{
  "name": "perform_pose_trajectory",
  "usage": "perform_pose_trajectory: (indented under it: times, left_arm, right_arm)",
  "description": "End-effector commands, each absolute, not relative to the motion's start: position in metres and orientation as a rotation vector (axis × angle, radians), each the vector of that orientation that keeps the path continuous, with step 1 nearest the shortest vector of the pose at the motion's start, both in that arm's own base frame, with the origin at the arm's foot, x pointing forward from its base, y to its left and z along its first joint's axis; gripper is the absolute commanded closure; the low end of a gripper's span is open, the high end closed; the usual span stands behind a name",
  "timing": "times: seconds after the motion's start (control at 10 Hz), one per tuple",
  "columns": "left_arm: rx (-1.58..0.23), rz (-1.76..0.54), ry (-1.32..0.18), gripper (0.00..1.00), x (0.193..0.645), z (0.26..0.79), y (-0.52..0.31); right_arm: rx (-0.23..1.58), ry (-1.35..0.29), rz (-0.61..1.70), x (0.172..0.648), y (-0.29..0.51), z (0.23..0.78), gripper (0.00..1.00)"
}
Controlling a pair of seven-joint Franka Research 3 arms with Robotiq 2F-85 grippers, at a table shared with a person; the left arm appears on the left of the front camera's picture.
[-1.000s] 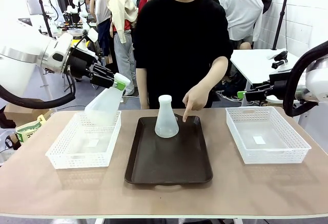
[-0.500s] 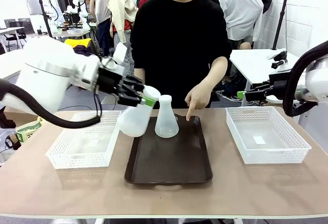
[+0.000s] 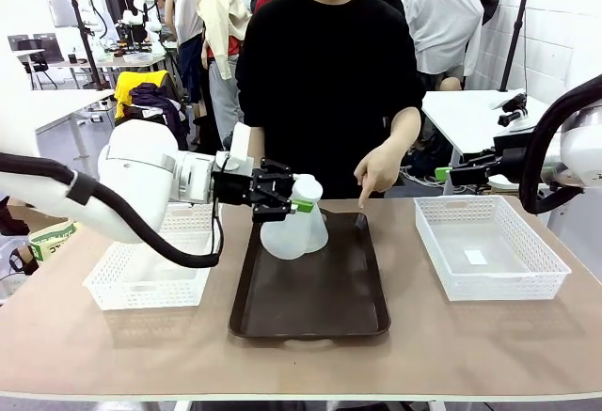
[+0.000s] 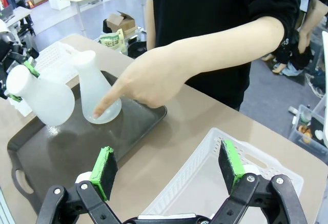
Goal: Prepare the laboratory tools.
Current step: Place the picked Big flask upright in the Handle tray as directed by the person.
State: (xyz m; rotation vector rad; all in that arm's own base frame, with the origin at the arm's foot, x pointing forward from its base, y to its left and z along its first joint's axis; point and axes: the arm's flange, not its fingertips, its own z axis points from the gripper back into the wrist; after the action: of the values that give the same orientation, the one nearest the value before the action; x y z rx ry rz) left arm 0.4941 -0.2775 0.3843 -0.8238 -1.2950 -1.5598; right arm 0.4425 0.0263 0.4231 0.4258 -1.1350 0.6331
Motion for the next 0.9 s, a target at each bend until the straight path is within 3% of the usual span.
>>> perform_pose_trajectory:
  times: [0.0,0.3,0.8]
  left_arm:
    - [-1.020,-1.483,-1.329,1.00,0.492,0.375,-0.282]
    - [-1.192,-1.400,-1.295,1.00,0.490,0.374,-0.283]
    - [-1.271,-1.376,-1.179,1.00,0.487,0.341,-0.286]
  right_arm:
    - [0.424,-1.129,0.632,0.441,0.026,0.422,0.00]
    - [0.424,-1.129,0.632,0.441,0.026,0.422,0.00]
    - [0.424,-1.129,0.632,0.441,0.026,0.422,0.00]
